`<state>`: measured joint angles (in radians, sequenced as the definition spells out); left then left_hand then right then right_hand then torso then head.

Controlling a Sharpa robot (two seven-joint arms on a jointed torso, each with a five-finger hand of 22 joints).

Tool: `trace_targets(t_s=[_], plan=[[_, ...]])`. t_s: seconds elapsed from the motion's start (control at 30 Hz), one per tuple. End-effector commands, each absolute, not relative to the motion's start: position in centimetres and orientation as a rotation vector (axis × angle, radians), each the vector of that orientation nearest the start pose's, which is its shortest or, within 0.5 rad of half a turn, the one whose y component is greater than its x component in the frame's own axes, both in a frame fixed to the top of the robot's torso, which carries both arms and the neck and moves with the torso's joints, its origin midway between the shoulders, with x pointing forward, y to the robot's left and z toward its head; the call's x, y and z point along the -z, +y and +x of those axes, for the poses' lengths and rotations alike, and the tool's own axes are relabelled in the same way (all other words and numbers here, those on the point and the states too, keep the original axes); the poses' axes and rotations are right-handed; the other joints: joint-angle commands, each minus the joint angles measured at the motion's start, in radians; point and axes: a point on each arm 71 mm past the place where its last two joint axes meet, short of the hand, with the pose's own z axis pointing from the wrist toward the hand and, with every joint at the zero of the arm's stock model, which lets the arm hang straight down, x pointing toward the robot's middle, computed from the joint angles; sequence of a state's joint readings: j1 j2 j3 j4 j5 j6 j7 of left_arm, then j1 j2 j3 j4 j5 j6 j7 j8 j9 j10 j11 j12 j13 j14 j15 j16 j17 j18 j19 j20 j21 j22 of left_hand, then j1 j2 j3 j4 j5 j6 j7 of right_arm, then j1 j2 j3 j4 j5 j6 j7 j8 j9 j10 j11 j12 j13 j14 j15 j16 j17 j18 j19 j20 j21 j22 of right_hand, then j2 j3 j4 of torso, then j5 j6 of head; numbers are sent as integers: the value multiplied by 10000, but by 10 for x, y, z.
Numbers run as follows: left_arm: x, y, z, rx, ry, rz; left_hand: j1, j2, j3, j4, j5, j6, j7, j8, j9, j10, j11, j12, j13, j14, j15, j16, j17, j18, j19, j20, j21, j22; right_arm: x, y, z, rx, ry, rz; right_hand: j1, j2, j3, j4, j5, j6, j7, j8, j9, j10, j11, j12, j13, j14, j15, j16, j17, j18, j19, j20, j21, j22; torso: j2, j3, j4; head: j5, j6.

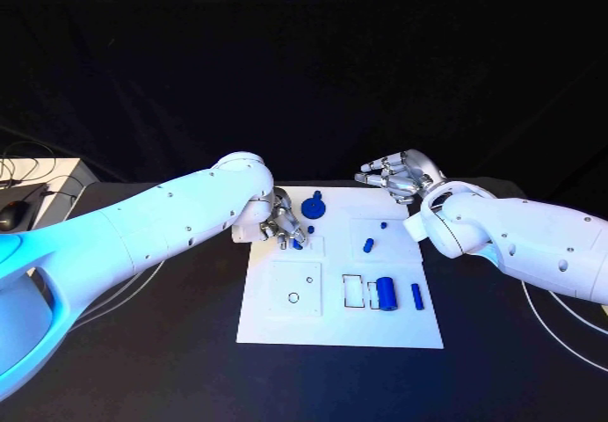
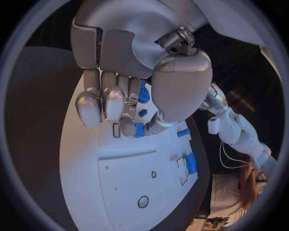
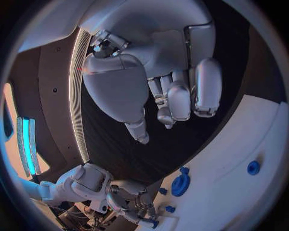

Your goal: Assemble the parts on the task board

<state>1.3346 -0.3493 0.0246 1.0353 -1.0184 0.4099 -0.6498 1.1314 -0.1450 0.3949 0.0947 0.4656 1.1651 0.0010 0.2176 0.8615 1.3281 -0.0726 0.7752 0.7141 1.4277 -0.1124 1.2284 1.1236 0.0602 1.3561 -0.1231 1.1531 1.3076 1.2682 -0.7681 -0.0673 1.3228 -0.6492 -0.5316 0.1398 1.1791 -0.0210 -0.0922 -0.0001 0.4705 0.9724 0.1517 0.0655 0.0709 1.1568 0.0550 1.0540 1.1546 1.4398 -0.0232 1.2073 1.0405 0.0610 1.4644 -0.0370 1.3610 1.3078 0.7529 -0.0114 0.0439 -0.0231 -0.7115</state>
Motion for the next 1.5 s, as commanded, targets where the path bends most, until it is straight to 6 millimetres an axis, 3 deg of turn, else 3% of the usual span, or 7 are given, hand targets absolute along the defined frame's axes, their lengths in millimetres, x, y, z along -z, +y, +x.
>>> trace_targets(t_s=[0.03,0.27,0.43,1.13,1.23,1.3,1.5], plan=[[171,94,560,3228,24491,-539,86,143,1704,-1750,49,123,-37,13,407,7,-52,-10,7,44,22,49,2,-19,73,15,46,89,162,-236,535,-9574,14608,5831,19,67,-53,-2,9,8,87,17,17,-48,-57,28,2,24,-60,-11,-10,-17,791,-49,-46,2037,4,-11,4,-9,-10],[172,94,561,3158,24509,-619,67,144,1678,-1723,34,122,-39,-6,405,1,-50,-10,14,36,25,45,-11,-15,60,22,28,90,162,-236,535,-9582,14609,5826,19,67,-53,-2,9,8,87,17,17,-48,-57,28,2,24,-60,-11,-10,-17,791,-49,-46,2037,2,-8,12,-20,-27],[173,93,561,3176,24548,-833,161,505,533,-1525,-72,144,-132,86,489,-55,-66,50,98,29,15,47,-13,-14,37,31,-26,85,162,-236,535,-9588,14612,5823,19,67,-53,-2,9,8,87,17,17,-48,-57,28,2,24,-60,-11,-10,-17,791,-49,-46,2037,10,-23,-4,-29,-24],[176,93,562,3167,24520,-1062,338,623,-1298,-620,-149,237,-248,101,307,-80,-107,99,121,27,-18,46,-41,-50,72,-24,-98,134,162,-236,535,-9586,14616,5823,26,69,-52,-31,1,9,85,16,16,-63,-58,10,-10,18,-60,-22,-22,-11,788,-49,-68,2031,-5,-11,6,-49,-38],[176,94,562,3174,24463,-1104,215,677,-1743,-472,-206,277,-277,137,330,-61,-115,122,129,30,-17,51,-41,-53,87,-26,-86,149,162,-237,535,-9583,14614,5823,26,69,-52,-31,1,9,85,16,16,-63,-58,10,-10,18,-60,-22,-22,-11,788,-49,-68,2031,-1,-11,5,-54,-31],[176,94,562,3183,24400,-1142,288,889,-2485,-354,-231,301,-256,152,335,-70,-131,133,128,28,-23,58,-39,-57,97,-35,-88,161,162,-237,535,-9581,14611,5822,26,69,-52,-31,1,9,85,16,16,-63,-58,10,-10,18,-60,-22,-22,-11,788,-49,-68,2031,1,-10,5,-54,-28],[175,96,563,3194,24254,-1198,413,1106,-3860,-71,-383,341,-282,171,341,-67,-111,163,126,27,-28,73,-37,-61,113,-38,-98,186,162,-238,535,-9558,14588,5831,26,69,-52,-31,1,9,85,16,16,-63,-58,10,-10,18,-60,-22,-22,-11,788,-49,-68,2031,1,-13,8,-61,-4]])
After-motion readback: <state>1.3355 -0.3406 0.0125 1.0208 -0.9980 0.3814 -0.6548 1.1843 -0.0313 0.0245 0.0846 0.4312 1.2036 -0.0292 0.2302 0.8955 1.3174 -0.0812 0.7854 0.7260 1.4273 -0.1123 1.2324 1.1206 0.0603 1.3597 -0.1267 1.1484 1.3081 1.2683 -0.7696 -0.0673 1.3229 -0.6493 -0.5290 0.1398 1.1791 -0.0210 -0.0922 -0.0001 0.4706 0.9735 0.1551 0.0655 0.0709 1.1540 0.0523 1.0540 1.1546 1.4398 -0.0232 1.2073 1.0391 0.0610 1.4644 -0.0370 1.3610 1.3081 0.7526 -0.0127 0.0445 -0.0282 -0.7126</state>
